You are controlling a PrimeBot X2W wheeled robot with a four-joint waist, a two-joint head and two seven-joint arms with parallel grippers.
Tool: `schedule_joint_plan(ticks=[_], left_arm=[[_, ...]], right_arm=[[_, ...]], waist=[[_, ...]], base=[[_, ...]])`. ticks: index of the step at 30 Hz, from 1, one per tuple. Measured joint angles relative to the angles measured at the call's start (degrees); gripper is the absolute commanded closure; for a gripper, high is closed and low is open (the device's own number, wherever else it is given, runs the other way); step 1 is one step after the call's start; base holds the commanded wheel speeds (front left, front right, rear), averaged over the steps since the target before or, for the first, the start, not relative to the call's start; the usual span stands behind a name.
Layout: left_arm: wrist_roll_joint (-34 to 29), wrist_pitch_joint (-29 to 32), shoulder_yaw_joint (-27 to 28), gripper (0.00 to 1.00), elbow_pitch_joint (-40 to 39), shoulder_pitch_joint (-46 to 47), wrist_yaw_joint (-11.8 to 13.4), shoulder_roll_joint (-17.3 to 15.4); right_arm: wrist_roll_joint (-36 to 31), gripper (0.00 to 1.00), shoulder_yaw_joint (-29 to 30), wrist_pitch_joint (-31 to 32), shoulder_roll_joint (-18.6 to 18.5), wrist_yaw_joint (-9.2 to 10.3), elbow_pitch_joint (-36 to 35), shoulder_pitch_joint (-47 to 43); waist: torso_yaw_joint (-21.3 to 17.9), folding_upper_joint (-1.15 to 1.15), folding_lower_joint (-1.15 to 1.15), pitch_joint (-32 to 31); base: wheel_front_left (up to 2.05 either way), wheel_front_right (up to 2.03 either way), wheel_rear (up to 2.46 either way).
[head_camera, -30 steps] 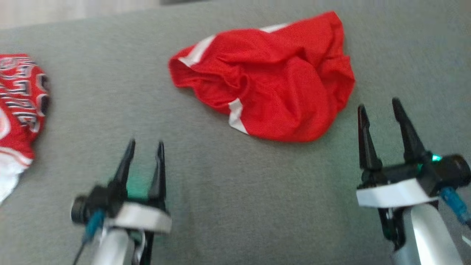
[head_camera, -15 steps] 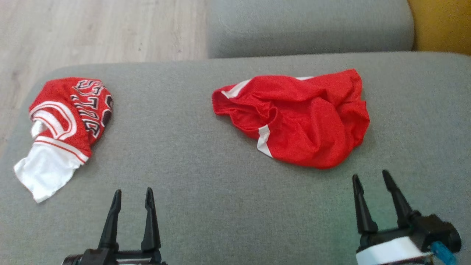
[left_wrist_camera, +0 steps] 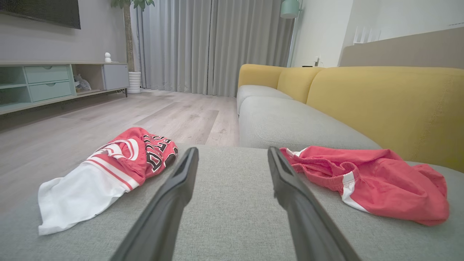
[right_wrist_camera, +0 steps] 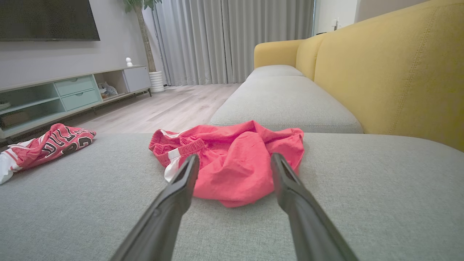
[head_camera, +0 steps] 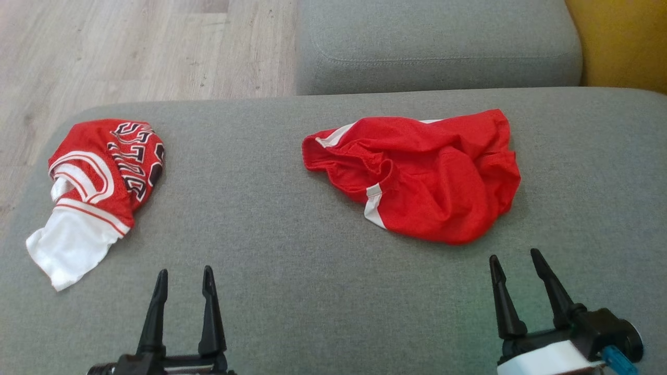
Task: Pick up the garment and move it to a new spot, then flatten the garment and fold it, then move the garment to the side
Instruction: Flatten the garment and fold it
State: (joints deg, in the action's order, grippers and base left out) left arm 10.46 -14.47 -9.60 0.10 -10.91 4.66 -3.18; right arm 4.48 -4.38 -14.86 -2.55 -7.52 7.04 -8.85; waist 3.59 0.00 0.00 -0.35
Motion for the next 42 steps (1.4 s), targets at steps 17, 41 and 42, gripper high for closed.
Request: schedule_joint_plan(ticks=[17,41,42], left_arm=[[-1.0,0.0,-1.4,0.00,1.5,-0.1,1.4,0.0],[-8.0,-0.1,-18.8,0.00,28.5,34.3,-11.8,0.3],[-8.0,-0.1,-20.1,0.00,30.8,36.4,-11.8,0.4]], right_arm=[[0.4,0.00,-1.3,0.0,0.0,0.00,0.9,0.0],[0.2,0.00,0.1,0.0,0.0,0.00,-1.2,6.4],[0.0,0.00,0.1,0.0,0.0,0.00,-1.2,6.8]], waist=[[-0.1,0.00,0.00,-0.4],[-4.0,0.00,0.01,10.2],[-4.5,0.00,0.02,10.9]], base=[[0.00,0.00,0.00],[0.00,0.00,0.00],[0.00,0.00,0.00]])
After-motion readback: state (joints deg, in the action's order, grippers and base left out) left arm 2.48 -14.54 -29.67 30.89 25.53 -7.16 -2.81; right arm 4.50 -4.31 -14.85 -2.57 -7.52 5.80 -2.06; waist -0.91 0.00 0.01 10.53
